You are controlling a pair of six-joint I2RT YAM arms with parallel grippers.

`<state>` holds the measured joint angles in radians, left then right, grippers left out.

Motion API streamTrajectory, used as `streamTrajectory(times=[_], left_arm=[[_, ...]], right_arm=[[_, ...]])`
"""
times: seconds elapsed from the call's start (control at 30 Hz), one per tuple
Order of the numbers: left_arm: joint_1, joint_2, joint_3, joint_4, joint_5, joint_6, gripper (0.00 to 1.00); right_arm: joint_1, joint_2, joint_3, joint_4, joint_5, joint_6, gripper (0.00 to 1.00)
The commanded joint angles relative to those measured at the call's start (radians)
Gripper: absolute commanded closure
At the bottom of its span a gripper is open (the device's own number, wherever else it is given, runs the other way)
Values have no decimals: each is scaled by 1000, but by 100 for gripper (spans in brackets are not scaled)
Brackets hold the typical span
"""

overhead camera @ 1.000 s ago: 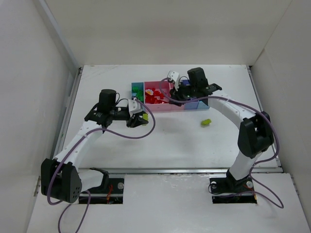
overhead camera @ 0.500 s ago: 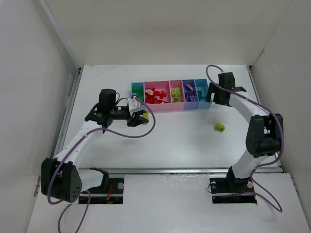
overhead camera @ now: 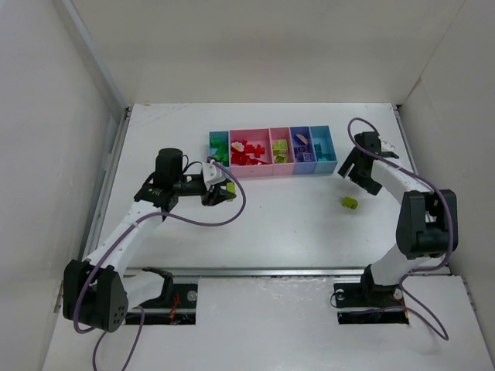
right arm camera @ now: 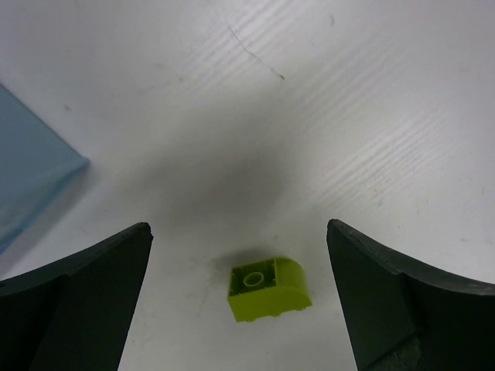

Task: Sort the legos into containers by color

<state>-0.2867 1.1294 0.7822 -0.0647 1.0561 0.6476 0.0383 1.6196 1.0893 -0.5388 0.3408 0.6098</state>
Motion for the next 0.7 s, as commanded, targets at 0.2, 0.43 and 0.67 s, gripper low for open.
streamTrajectory(times=[0.2, 0.43, 0.67], left_arm=[[-2, -42, -29, 82, 8, -12, 100], [-2, -60, -38, 92, -1, -22, 100], [-2, -60, -47, 117, -1, -32, 100]], right_arm=[[2, 51, -57, -1, -54, 76, 0], [2, 39, -144, 19, -57, 99, 0], [2, 5, -186, 10, -57, 97, 1]])
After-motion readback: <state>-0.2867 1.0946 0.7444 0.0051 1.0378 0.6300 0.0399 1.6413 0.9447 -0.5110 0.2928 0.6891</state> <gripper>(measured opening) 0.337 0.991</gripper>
